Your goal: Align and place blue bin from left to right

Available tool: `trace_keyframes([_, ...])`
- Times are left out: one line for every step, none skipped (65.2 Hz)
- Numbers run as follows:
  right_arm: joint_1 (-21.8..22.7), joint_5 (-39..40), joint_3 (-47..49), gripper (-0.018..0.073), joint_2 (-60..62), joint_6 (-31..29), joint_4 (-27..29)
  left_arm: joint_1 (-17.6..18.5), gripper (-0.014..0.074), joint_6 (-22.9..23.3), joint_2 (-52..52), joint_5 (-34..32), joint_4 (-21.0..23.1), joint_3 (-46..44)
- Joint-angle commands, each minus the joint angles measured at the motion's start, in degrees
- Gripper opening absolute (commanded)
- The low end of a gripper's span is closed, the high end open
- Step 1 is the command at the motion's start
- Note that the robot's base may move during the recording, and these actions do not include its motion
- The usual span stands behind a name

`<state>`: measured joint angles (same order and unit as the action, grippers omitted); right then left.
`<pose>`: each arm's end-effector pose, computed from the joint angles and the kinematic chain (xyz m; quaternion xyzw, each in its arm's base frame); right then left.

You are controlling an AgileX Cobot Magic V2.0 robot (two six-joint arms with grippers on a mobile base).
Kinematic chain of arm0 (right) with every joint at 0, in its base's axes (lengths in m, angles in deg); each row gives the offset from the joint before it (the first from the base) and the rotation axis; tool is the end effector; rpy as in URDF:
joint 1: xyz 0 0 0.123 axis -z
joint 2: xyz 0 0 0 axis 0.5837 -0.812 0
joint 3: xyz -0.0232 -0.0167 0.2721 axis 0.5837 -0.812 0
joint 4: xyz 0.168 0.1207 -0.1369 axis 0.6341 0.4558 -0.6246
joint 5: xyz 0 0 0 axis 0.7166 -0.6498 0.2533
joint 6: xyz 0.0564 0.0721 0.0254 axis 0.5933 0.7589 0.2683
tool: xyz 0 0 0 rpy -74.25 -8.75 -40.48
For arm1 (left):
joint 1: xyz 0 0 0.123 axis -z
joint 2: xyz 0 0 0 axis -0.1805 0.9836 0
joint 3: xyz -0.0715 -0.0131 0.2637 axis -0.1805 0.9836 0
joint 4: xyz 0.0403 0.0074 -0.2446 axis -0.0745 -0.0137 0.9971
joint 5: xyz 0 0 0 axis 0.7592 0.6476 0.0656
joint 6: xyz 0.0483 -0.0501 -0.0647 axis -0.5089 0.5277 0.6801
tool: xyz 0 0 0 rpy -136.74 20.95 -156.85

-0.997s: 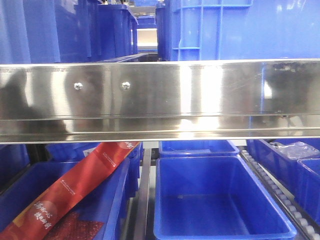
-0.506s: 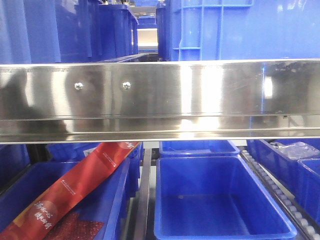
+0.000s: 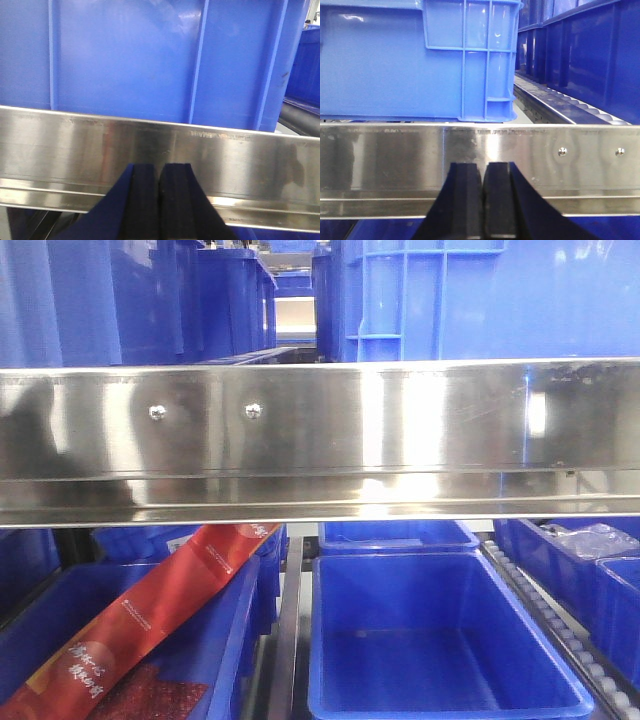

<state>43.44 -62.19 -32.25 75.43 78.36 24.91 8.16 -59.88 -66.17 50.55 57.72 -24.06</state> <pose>0.0685 -0.0083 0.2032 0.0474 0.7136 -0.0404 0.6978 0.0688 0.0031 0.2031 -0.0389 0.7129 -0.0080 0.7001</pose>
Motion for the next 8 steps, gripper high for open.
trace_keyframes([0.25, 1.5, 0.0, -0.0162, 0.47, 0.06, 0.03, 0.19, -0.011, 0.45, -0.31, -0.64, -0.09, -0.11])
trace_keyframes([0.25, 1.5, 0.0, -0.0162, 0.47, 0.06, 0.03, 0.19, -0.011, 0.45, -0.31, -0.64, -0.09, -0.11])
trace_keyframes([0.25, 1.5, 0.0, -0.0162, 0.47, 0.06, 0.03, 0.19, -0.011, 0.45, -0.31, -0.64, -0.09, -0.11])
trace_keyframes([0.25, 1.5, 0.0, -0.0162, 0.47, 0.06, 0.03, 0.19, -0.011, 0.45, -0.31, -0.64, -0.09, -0.11])
trace_keyframes([0.25, 1.5, 0.0, -0.0162, 0.47, 0.06, 0.03, 0.19, -0.011, 0.45, -0.31, -0.64, -0.09, -0.11])
trace_keyframes([0.25, 1.5, 0.0, -0.0162, 0.47, 0.06, 0.03, 0.19, -0.011, 0.45, -0.31, -0.64, -0.09, -0.11])
trace_keyframes([0.25, 1.5, 0.0, -0.0162, 0.47, 0.06, 0.03, 0.19, -0.011, 0.45, -0.31, -0.64, -0.09, -0.11])
trace_keyframes([0.25, 1.5, 0.0, -0.0162, 0.47, 0.06, 0.03, 0.19, -0.011, 0.45, -0.31, -0.64, -0.09, -0.11])
